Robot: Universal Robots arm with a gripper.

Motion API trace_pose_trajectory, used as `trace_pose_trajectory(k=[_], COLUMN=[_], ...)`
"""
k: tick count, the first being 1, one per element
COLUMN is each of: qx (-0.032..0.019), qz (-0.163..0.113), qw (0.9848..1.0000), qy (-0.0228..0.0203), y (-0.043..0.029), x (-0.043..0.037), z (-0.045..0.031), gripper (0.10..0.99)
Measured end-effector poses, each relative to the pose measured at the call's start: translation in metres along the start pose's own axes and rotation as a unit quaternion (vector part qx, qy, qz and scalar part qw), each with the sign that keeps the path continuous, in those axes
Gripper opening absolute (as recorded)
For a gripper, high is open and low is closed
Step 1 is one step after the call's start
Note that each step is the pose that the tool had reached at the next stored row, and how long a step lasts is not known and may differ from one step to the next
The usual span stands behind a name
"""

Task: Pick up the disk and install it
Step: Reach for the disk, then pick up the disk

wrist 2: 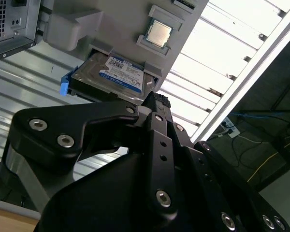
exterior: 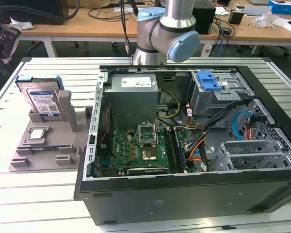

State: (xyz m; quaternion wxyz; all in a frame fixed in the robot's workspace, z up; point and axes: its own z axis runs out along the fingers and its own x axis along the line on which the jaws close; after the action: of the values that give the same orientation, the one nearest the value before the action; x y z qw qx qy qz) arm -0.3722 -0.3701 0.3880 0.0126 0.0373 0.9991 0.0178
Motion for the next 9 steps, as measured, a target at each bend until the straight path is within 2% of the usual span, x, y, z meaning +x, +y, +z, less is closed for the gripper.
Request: trace_pose_trajectory(k=[6, 8, 9], qx=[0.0000, -0.0004, -0.0008], qz=[0.000, -0.016, -0.034], qw=[1.0000, 0.9999, 0.9994], qy=[0.0000, 0.0006, 0.0012], y=[0.0001, 0.0002, 0.0002], x=[0.0000, 0.0001, 0.0000], z=[0.0000, 0.0000, 0.0000], gripper=[0.106, 0.106, 0.106])
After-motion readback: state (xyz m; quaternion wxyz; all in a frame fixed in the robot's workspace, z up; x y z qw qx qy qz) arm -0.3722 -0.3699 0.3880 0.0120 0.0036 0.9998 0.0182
